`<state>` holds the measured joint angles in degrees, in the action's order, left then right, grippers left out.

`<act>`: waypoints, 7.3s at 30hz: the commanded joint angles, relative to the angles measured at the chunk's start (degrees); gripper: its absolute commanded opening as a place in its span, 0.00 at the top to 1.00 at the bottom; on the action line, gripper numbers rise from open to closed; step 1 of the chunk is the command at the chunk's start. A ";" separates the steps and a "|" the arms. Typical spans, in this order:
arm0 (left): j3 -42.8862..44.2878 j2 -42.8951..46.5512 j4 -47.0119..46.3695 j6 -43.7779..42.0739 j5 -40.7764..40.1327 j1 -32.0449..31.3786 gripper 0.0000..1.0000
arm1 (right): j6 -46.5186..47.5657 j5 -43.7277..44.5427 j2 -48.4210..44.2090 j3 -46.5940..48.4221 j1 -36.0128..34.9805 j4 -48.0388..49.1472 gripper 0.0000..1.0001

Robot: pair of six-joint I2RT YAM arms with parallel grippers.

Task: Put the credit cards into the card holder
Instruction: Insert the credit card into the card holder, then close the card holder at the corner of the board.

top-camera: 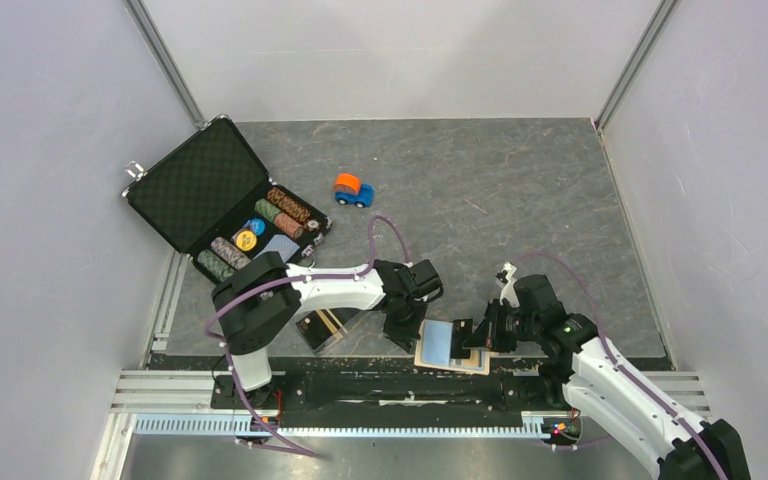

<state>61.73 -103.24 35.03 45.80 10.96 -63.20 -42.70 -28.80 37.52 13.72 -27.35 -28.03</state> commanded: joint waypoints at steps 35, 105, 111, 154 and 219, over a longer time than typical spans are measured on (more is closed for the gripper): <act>-1.44 -3.41 -2.51 3.24 -0.94 -2.28 0.98 | 12.12 -1.19 13.95 -2.30 1.14 12.63 1.00; 0.62 -4.80 -4.04 3.94 0.12 -2.97 0.98 | 12.54 10.24 23.15 8.87 -8.27 -0.08 0.45; 1.17 -4.78 -4.56 4.03 0.11 -2.97 0.98 | 13.70 12.25 24.21 8.88 -8.59 -1.01 0.34; -0.91 0.63 -8.59 6.68 -0.21 2.05 0.98 | 15.68 12.22 25.66 11.82 -14.23 3.50 0.46; -9.92 7.98 -27.97 11.84 3.75 4.01 0.44 | 15.69 18.76 25.85 4.96 -5.35 3.50 0.78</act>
<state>53.34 -98.17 16.16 56.60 12.58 -58.96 -28.21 -9.21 60.40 24.08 -32.18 -26.96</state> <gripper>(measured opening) 0.570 0.228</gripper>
